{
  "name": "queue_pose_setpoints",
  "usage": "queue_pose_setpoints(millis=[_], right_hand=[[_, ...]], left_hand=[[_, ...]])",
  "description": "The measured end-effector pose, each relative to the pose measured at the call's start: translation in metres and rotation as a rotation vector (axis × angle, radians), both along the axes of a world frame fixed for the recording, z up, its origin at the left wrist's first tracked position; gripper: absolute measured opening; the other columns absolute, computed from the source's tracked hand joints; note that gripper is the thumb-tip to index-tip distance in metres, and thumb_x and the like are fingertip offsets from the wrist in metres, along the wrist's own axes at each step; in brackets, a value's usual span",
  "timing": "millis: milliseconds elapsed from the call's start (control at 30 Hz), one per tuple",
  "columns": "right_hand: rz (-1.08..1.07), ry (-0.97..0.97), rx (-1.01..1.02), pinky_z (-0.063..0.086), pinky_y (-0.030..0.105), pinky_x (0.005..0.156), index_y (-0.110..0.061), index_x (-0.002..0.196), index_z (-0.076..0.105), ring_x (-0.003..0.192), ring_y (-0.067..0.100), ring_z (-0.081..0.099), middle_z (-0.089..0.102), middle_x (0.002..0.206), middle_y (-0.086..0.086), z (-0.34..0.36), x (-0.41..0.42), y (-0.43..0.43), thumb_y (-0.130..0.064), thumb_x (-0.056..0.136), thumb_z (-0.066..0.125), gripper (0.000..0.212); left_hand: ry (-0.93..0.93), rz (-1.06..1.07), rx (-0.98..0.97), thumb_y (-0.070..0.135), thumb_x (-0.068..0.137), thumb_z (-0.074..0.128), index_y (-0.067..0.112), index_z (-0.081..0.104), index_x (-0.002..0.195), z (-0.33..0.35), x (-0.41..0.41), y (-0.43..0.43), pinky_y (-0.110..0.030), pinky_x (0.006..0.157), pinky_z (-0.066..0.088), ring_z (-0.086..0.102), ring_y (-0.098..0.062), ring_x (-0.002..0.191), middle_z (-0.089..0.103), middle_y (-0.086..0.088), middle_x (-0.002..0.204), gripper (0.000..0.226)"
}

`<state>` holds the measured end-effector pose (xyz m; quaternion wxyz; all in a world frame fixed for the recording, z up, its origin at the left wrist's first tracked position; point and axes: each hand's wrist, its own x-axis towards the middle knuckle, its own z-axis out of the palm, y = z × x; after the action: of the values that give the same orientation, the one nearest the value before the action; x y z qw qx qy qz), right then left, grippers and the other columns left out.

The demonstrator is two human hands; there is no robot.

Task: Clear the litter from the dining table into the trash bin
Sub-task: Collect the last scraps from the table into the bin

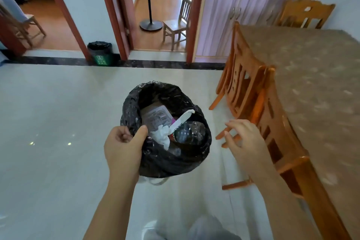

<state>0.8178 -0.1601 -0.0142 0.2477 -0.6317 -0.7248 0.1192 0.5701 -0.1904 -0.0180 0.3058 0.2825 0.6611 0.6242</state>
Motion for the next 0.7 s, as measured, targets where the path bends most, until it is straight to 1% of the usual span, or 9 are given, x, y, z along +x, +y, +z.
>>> queue_pose_setpoints(millis=[67,133,200,233,333,367,433,533,700], right_hand=[[-0.057,0.028,0.008,0.030,0.011,0.081,-0.017,0.109,0.059,0.093,-0.001,0.039,0.058,0.118,0.000,0.002,-0.001,0.016,-0.022,0.086,0.053,0.024],[-0.124,0.030,0.008,0.033,0.022,0.088,-0.015,0.108,0.061,0.101,0.008,0.045,0.058,0.118,0.002,0.003,0.006,0.034,-0.020,0.086,0.055,0.023],[-0.190,0.022,0.009,0.034,0.024,0.090,-0.015,0.107,0.061,0.111,0.015,0.047,0.058,0.117,0.002,0.002,0.016,0.057,-0.020,0.086,0.056,0.022],[-0.217,0.017,0.014,0.034,0.019,0.088,-0.015,0.107,0.061,0.110,0.015,0.047,0.058,0.117,0.002,0.001,0.022,0.070,-0.020,0.086,0.055,0.022],[-0.281,0.022,0.043,0.033,-0.004,0.068,-0.014,0.107,0.060,0.098,0.006,0.042,0.057,0.118,0.005,-0.002,0.042,0.115,-0.017,0.087,0.054,0.021],[-0.295,0.027,0.054,0.029,-0.008,0.069,-0.014,0.108,0.060,0.099,0.005,0.040,0.057,0.119,0.006,-0.002,0.050,0.132,-0.017,0.087,0.054,0.022],[-0.334,0.025,0.055,0.024,0.000,0.079,-0.015,0.110,0.059,0.105,0.008,0.043,0.056,0.123,0.005,0.004,0.068,0.165,-0.020,0.088,0.053,0.024],[-0.405,0.041,0.067,0.026,0.024,0.094,-0.018,0.109,0.059,0.116,0.020,0.046,0.056,0.124,0.004,0.016,0.100,0.206,-0.022,0.087,0.052,0.023],[-0.525,0.062,0.129,0.030,0.024,0.089,-0.013,0.108,0.060,0.113,0.023,0.047,0.059,0.116,0.009,0.032,0.150,0.257,-0.017,0.086,0.056,0.023]], left_hand=[[0.003,-0.022,0.006,0.034,0.059,0.069,0.022,0.034,0.057,0.001,-0.003,0.030,-0.035,0.059,0.032,0.036,-0.020,0.060,0.035,0.000,0.059,0.036],[0.003,-0.056,0.014,0.034,0.060,0.068,0.022,0.034,0.057,0.001,-0.002,0.062,-0.036,0.059,0.031,0.035,-0.020,0.060,0.034,-0.001,0.060,0.037],[0.017,-0.106,0.016,0.035,0.060,0.068,0.021,0.034,0.058,0.000,0.003,0.097,-0.036,0.059,0.032,0.034,-0.019,0.059,0.034,-0.001,0.060,0.037],[0.020,-0.134,0.022,0.035,0.061,0.068,0.021,0.034,0.058,0.001,0.007,0.115,-0.036,0.059,0.032,0.034,-0.019,0.059,0.034,0.000,0.059,0.037],[0.021,-0.204,0.063,0.036,0.061,0.069,0.022,0.034,0.058,0.004,0.028,0.174,-0.035,0.057,0.031,0.033,-0.019,0.058,0.033,-0.001,0.059,0.038],[0.026,-0.219,0.077,0.036,0.061,0.069,0.021,0.034,0.058,0.007,0.038,0.194,-0.035,0.058,0.032,0.034,-0.019,0.059,0.034,-0.003,0.060,0.037],[0.013,-0.257,0.105,0.036,0.061,0.069,0.021,0.035,0.058,0.019,0.059,0.236,-0.037,0.061,0.034,0.036,-0.020,0.061,0.035,-0.004,0.061,0.037],[0.012,-0.331,0.145,0.038,0.061,0.070,0.027,0.037,0.053,0.042,0.091,0.295,-0.038,0.062,0.036,0.037,-0.021,0.063,0.036,-0.006,0.062,0.036],[-0.012,-0.436,0.289,0.042,0.058,0.069,0.034,0.042,0.050,0.067,0.153,0.372,-0.036,0.061,0.033,0.034,-0.020,0.061,0.034,0.005,0.057,0.030]])
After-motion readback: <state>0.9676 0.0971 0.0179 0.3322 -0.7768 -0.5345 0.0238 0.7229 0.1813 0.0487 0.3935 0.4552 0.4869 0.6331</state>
